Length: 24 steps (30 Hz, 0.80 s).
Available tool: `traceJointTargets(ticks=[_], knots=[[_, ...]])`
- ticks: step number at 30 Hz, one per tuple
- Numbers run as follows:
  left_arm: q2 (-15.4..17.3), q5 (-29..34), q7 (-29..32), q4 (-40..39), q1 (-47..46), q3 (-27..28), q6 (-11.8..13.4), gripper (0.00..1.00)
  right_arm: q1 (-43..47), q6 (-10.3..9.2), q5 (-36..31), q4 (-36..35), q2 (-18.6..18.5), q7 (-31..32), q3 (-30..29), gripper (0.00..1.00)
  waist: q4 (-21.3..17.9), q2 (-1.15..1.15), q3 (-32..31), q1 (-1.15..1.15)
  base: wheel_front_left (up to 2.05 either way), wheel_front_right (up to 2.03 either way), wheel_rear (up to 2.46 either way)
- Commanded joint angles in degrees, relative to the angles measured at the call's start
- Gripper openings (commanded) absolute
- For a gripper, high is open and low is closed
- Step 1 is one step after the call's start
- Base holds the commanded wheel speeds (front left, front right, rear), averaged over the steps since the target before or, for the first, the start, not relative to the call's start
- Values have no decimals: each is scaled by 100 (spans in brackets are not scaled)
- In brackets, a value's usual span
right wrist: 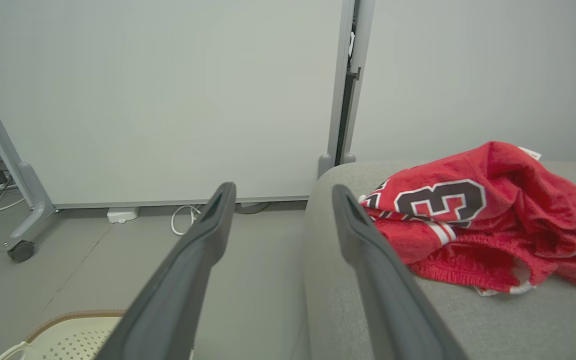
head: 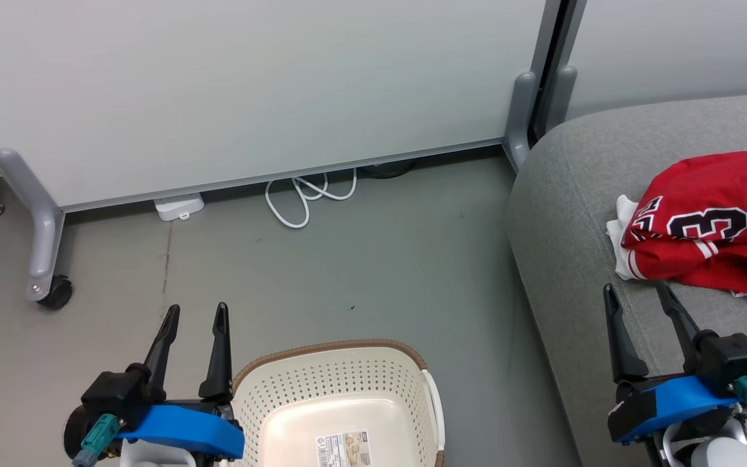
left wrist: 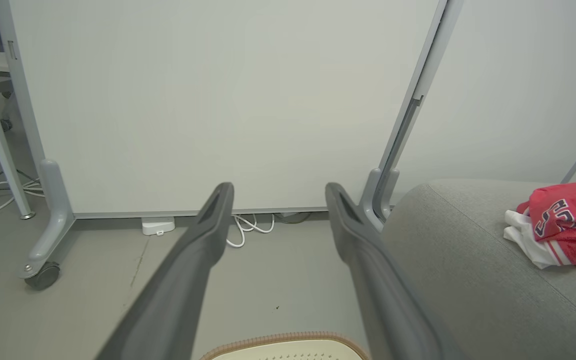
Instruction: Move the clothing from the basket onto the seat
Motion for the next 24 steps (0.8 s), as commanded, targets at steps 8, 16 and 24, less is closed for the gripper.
traceJointTargets(ticks=[8, 16, 24], knots=[[-50, 66, -27, 113, 14, 241, -44, 100, 213, 3, 244, -79, 16, 1, 97, 100, 206, 0, -31, 1, 0, 0, 0], [-63, 98, -27, 193, 2, 318, -44, 100, 195, 3, 278, 1, 17, -44, 156, 100, 316, 0, -24, 1, 0, 0, 0], [-70, 92, -27, 238, -9, 301, -44, 100, 205, 3, 283, 23, 17, -45, 167, 100, 372, 0, -16, 1, 0, 0, 0]])
